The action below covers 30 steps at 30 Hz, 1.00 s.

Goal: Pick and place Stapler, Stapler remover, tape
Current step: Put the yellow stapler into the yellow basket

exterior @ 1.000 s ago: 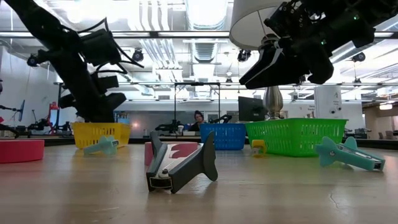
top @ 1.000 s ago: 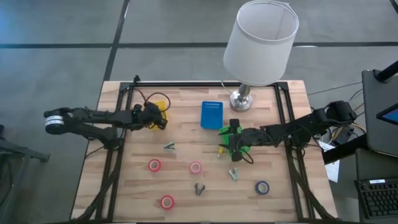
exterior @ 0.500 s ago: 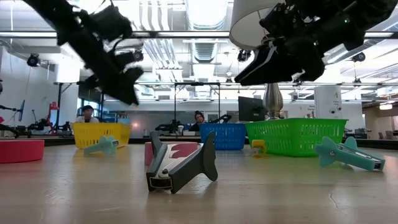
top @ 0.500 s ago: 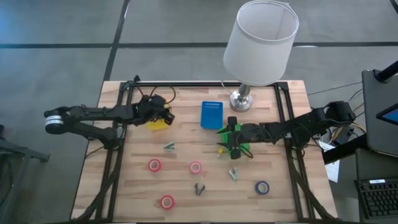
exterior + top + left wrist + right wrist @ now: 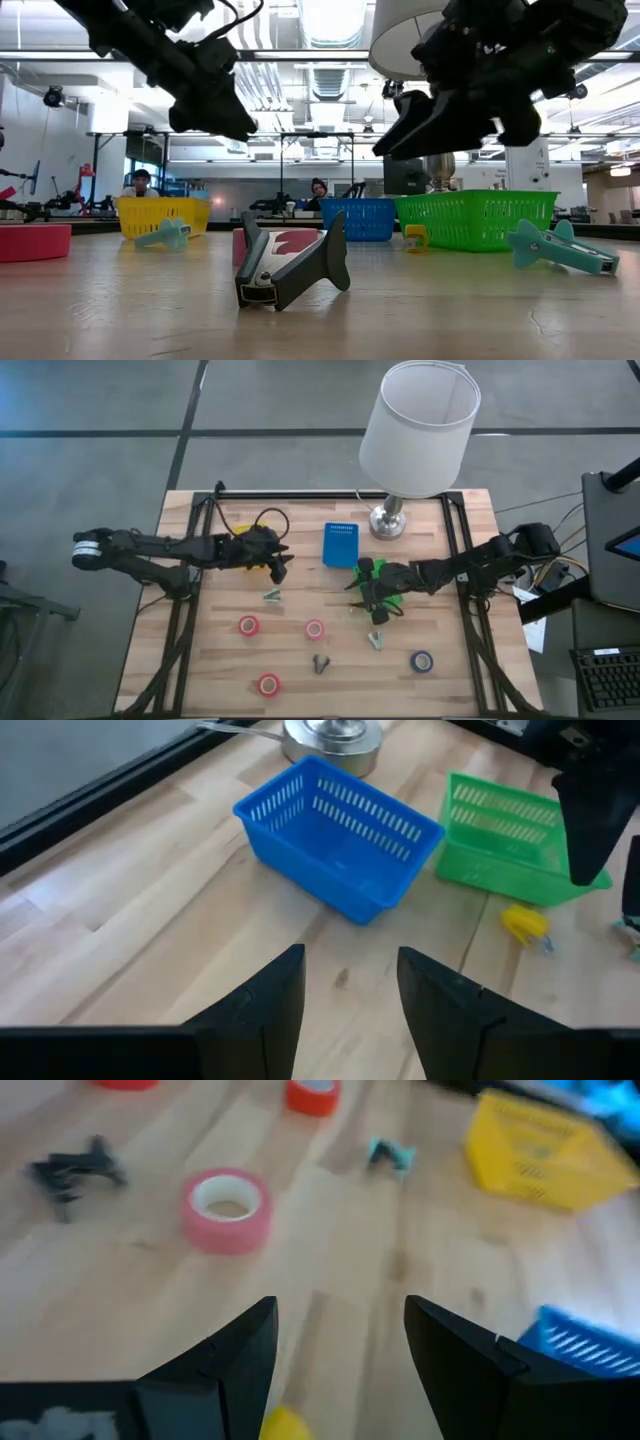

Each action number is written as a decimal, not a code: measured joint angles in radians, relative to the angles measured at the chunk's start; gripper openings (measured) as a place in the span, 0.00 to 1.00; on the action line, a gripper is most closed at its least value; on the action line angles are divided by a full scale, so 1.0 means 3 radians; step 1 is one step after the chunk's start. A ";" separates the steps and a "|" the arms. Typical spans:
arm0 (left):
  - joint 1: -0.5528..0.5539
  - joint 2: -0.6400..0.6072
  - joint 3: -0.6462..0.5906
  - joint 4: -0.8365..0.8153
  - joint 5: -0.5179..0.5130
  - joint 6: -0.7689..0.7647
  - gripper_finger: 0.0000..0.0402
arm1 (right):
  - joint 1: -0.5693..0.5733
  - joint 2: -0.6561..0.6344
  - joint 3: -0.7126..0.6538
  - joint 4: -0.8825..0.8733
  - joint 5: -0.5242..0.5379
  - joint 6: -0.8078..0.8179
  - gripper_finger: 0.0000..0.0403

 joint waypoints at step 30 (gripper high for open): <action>-0.0008 0.0000 -0.0031 -0.0004 -0.0003 0.0046 0.41 | 0.0055 0.1470 0.2185 -0.3613 0.0112 -0.0195 0.53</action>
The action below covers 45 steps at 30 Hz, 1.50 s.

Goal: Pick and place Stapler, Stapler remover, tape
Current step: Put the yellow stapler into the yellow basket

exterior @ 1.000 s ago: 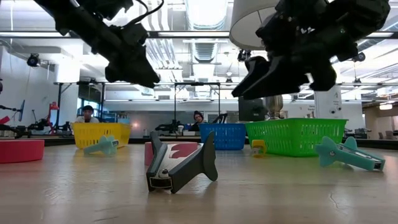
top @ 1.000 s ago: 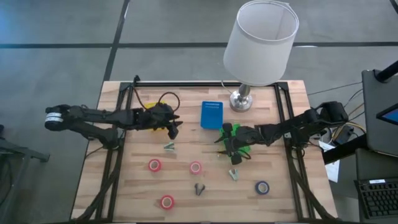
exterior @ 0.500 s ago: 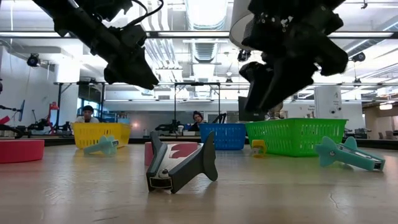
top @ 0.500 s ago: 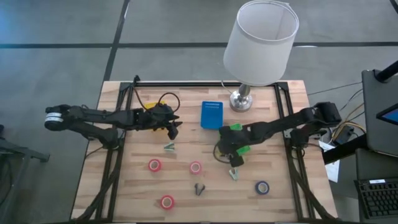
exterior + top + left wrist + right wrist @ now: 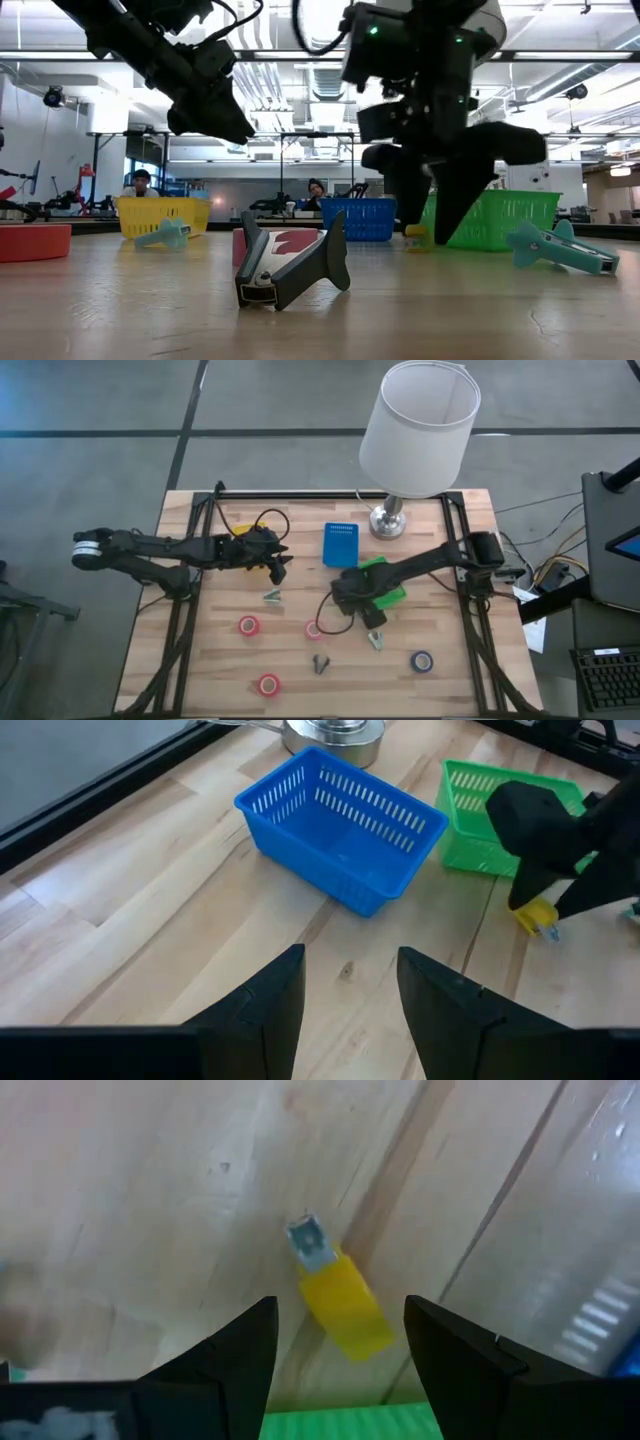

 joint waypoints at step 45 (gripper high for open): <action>-0.1061 0.0671 -0.0768 0.2845 -0.0014 0.0263 0.41 | -0.0007 -0.0412 0.0017 0.1798 -0.0020 0.0111 0.21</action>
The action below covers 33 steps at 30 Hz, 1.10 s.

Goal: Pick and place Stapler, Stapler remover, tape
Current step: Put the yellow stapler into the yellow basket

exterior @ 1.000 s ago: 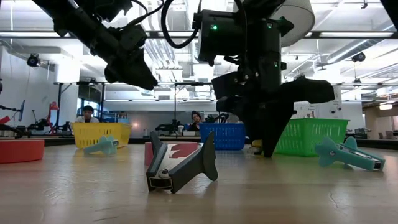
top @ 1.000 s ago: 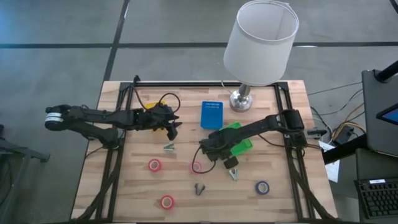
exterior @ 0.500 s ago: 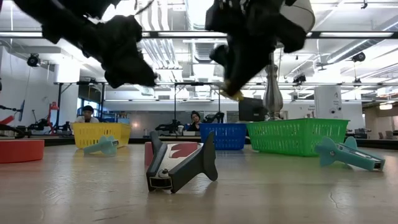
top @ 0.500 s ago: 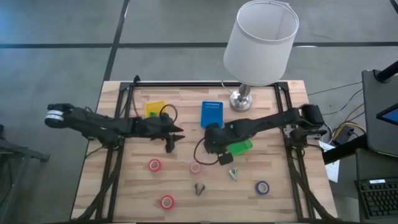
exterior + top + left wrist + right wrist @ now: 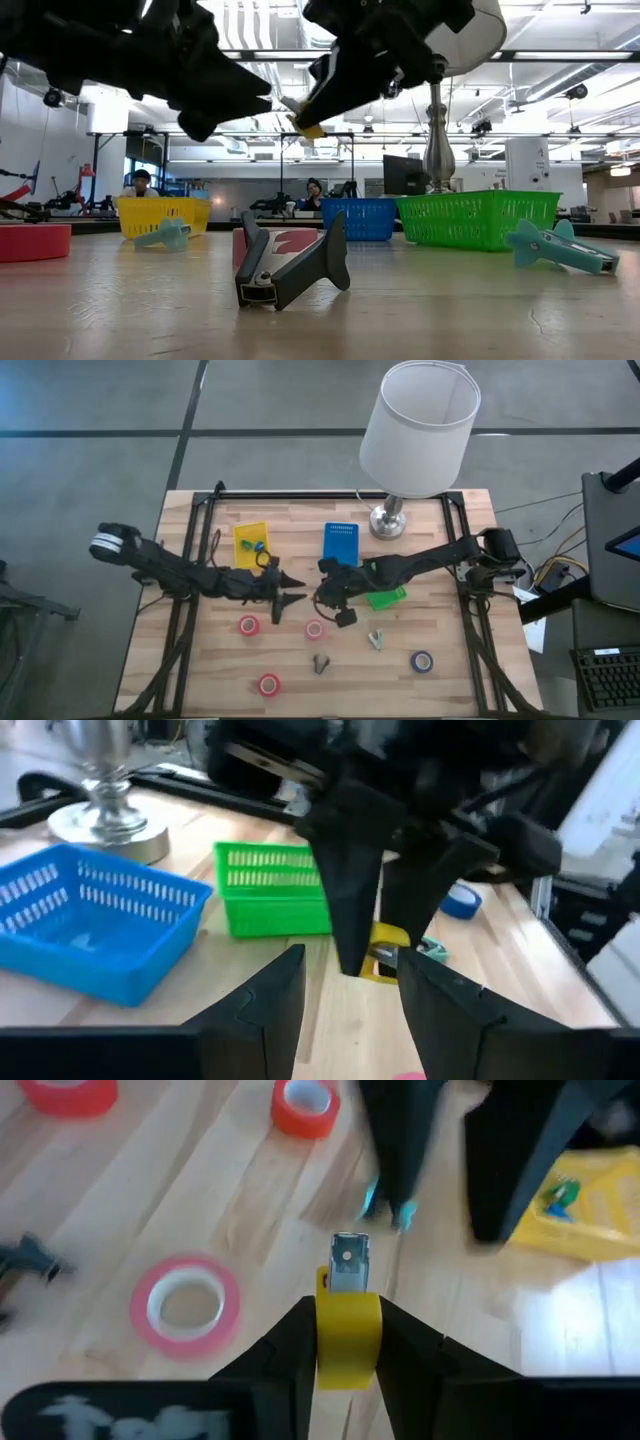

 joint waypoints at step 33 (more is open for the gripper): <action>-0.0113 0.0353 0.0393 -0.0257 -0.0141 0.0470 0.41 | 0.0000 0.0009 -0.0033 0.0067 0.0022 0.0168 0.18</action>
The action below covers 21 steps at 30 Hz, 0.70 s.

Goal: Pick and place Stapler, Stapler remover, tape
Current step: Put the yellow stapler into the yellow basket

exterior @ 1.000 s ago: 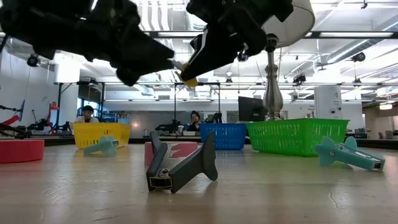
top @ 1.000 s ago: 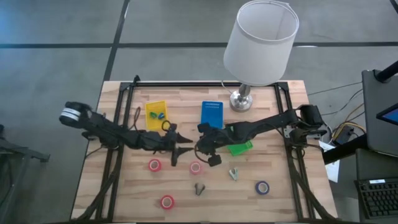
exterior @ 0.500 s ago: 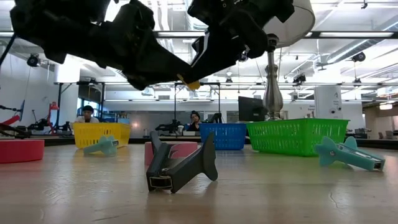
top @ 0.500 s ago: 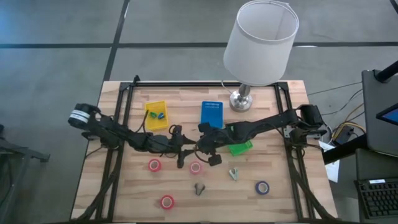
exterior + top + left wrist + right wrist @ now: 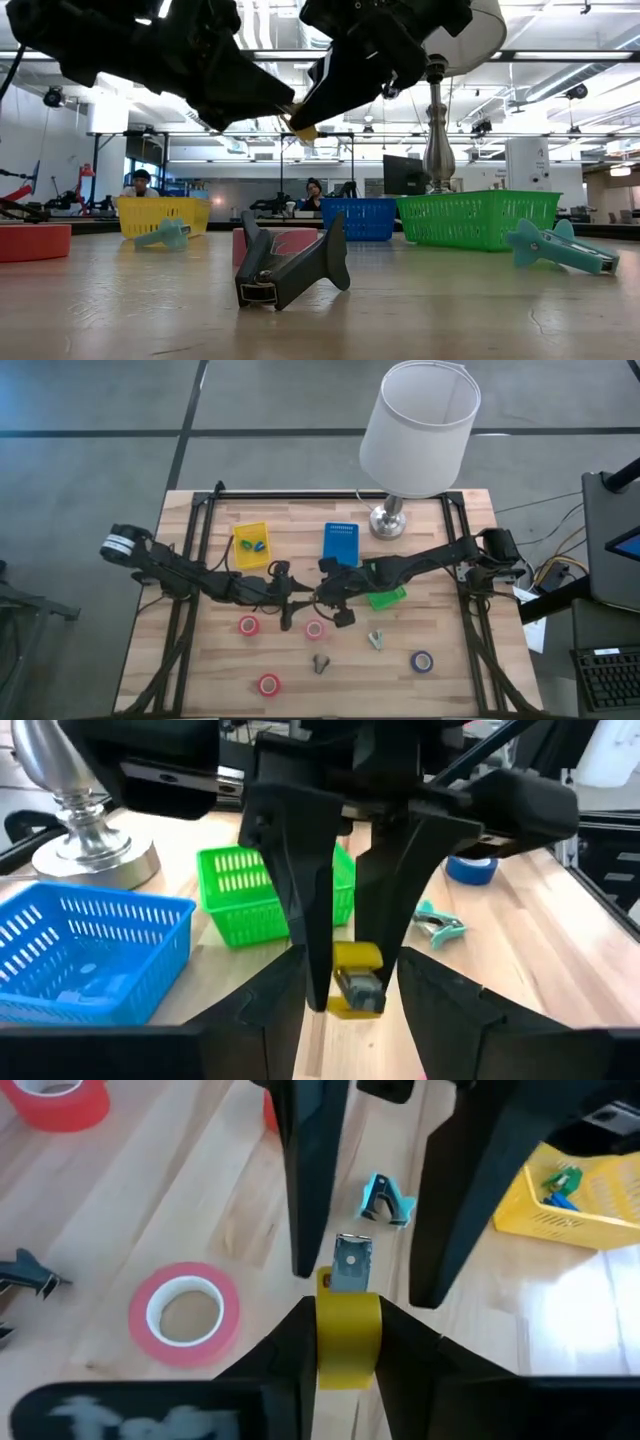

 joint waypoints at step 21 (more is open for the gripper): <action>-0.0011 0.0000 -0.0006 -0.0170 -0.0028 0.0106 0.41 | -0.0007 0.0060 -0.0003 0.0582 -0.0008 0.0171 0.19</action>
